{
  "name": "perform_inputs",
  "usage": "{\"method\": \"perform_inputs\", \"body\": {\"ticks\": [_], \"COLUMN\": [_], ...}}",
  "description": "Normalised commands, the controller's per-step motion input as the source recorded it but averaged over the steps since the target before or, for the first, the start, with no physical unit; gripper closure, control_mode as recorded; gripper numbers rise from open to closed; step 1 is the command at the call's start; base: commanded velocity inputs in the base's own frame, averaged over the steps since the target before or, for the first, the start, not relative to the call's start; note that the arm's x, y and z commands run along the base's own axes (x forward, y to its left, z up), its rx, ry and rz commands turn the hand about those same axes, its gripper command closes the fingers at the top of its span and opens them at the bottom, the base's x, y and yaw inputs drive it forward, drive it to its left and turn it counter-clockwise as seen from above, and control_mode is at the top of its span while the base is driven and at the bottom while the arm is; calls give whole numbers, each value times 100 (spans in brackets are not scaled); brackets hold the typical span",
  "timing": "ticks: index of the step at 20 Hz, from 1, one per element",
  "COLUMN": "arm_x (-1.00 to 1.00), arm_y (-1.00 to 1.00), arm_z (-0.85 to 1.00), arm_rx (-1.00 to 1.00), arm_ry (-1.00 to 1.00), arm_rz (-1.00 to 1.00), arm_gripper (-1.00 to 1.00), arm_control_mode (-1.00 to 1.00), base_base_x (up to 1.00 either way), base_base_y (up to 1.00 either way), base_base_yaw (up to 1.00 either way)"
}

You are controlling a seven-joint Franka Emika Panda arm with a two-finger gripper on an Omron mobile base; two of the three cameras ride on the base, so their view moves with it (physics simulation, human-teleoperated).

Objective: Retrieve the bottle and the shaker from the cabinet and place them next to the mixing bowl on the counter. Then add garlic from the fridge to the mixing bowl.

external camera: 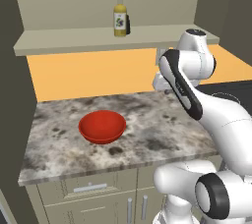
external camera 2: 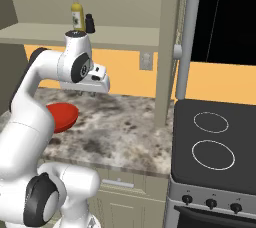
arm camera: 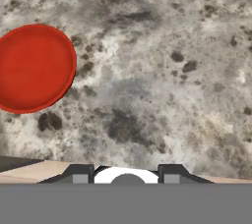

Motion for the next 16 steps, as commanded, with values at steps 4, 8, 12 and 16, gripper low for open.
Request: {"method": "perform_inputs", "body": {"ticks": [4, 8, 12, 16], "arm_x": [-2, -6, 13, -3], "arm_y": [9, 51, 83, 48], "arm_z": [-21, -28, -1, 44], "arm_rx": [-2, -8, -13, -3], "arm_ry": [0, -5, -15, -13], "arm_rz": [0, -2, -8, -1], "arm_gripper": [-100, -100, -100, -100], "arm_control_mode": [-100, -100, -100, -100], "base_base_x": [0, 0, 0, 0], "base_base_y": [0, 0, 0, 0], "base_base_yaw": [0, 0, 0, 0]}}
